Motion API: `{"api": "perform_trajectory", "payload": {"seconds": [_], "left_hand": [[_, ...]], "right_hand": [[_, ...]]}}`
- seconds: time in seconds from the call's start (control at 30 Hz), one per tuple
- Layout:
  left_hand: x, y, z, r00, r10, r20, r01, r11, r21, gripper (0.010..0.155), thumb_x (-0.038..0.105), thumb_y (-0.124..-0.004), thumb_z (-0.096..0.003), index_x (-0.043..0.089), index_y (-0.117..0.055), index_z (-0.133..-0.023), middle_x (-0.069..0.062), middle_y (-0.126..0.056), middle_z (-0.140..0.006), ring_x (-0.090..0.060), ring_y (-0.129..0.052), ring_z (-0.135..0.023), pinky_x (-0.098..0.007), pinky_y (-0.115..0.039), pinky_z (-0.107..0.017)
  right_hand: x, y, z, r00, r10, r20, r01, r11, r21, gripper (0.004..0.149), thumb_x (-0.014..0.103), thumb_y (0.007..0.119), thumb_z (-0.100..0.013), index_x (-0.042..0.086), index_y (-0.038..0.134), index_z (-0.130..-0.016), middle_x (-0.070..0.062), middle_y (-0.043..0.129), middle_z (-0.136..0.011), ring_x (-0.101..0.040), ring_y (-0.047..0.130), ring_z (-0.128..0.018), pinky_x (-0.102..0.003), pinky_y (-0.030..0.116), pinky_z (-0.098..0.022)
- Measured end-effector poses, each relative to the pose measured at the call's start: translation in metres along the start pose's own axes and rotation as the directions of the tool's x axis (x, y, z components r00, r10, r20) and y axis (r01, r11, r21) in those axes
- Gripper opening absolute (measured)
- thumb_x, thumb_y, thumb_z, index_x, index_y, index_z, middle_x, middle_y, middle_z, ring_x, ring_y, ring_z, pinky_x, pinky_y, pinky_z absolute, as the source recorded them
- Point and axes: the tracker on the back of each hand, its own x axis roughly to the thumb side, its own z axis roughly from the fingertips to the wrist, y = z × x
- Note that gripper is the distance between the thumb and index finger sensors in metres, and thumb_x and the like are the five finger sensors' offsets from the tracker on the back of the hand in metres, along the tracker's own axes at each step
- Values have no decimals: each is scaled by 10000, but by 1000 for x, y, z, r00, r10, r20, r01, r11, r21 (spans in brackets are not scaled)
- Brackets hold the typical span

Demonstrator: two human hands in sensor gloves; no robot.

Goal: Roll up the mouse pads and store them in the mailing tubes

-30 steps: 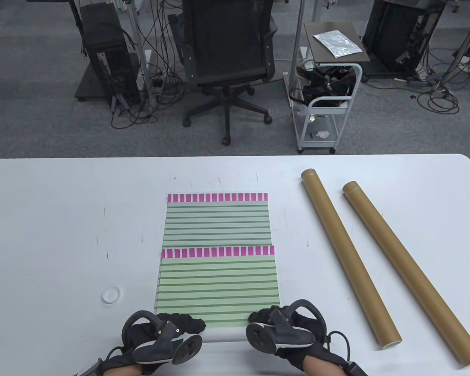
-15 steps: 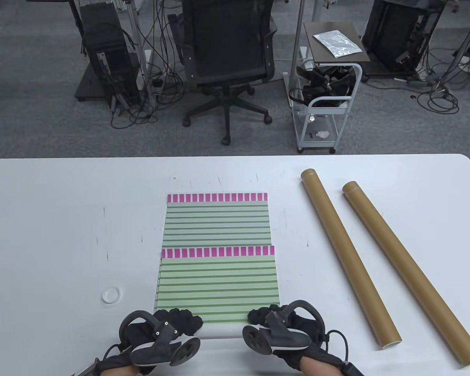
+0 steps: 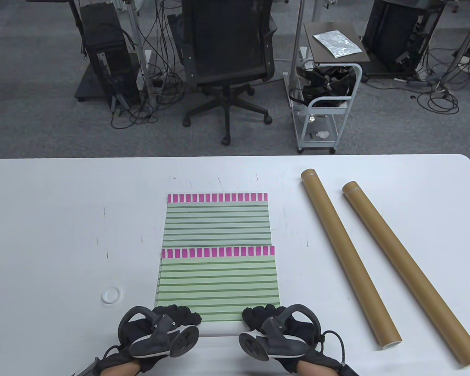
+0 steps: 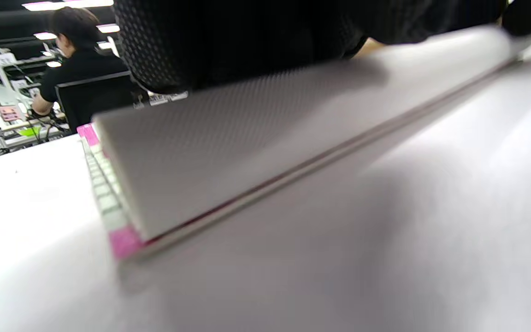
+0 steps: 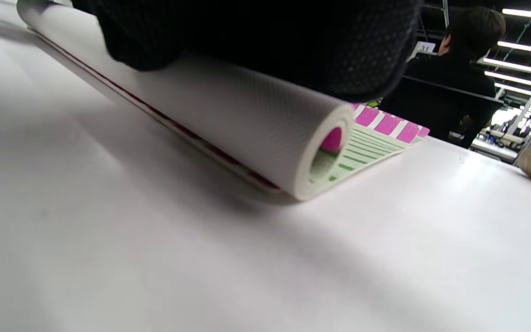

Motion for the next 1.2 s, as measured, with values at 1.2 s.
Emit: {"api": "perform_trajectory", "payload": {"seconds": [1.2], "left_hand": [[4,-5,-2,998,-63,4,63,994,-88,488,449,-662,-412,353,-737,-884,72,-914,-788,-170,-985,-647,-277,-881,-497]], "right_hand": [[-4,-2,3,997,-82,4,82,997,9,506,370,725,-453,197,722,-929,-47,849,-832,-262,897,-665,-460,765,-567]]}}
